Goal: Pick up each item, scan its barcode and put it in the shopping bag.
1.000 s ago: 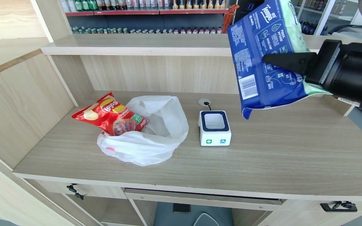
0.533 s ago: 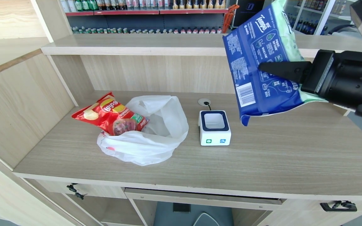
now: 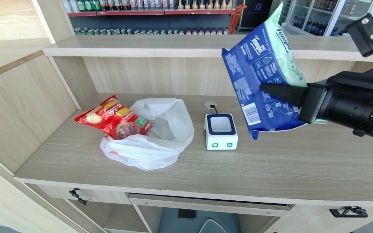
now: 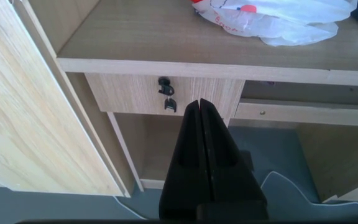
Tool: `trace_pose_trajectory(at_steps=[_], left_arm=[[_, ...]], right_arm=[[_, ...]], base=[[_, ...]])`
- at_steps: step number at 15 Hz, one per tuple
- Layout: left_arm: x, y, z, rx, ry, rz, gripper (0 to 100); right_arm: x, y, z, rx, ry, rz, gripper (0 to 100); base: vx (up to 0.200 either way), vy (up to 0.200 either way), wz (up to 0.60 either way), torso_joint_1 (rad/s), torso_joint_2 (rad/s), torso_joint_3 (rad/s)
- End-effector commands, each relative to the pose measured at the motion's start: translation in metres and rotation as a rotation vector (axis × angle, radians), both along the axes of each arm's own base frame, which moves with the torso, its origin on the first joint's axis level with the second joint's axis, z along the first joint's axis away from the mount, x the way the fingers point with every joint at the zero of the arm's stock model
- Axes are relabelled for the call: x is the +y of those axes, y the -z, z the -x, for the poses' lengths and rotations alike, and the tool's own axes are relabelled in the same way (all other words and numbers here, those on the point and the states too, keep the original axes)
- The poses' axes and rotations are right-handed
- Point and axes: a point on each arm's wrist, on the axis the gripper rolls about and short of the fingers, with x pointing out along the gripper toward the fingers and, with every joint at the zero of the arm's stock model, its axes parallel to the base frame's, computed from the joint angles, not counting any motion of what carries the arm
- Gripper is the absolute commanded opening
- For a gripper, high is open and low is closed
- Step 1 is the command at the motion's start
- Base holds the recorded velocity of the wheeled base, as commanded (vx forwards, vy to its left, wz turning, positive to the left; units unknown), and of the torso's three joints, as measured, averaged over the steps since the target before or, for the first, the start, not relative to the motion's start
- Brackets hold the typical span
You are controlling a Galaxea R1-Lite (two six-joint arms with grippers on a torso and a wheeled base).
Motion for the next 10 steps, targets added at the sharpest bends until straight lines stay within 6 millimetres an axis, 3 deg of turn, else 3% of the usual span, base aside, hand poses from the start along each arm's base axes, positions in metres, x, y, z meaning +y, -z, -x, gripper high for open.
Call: trace_pose_trajectory(at_steps=[1, 10], left_arm=[[0.000, 0.000, 0.000, 0.001, 0.000, 0.000, 0], [0.000, 0.000, 0.000, -0.001, -0.001, 0.000, 0]], right_arm=[[-0.004, 0.007, -0.006, -0.009, 0.022, 0.047, 0], [-0.004, -0.015, 0.003, -0.115, -0.064, 0.057, 0]], base=[[0.000, 0.000, 0.00, 0.000, 0.00, 0.000], [0.000, 0.000, 0.00, -0.004, 0.01, 0.012]])
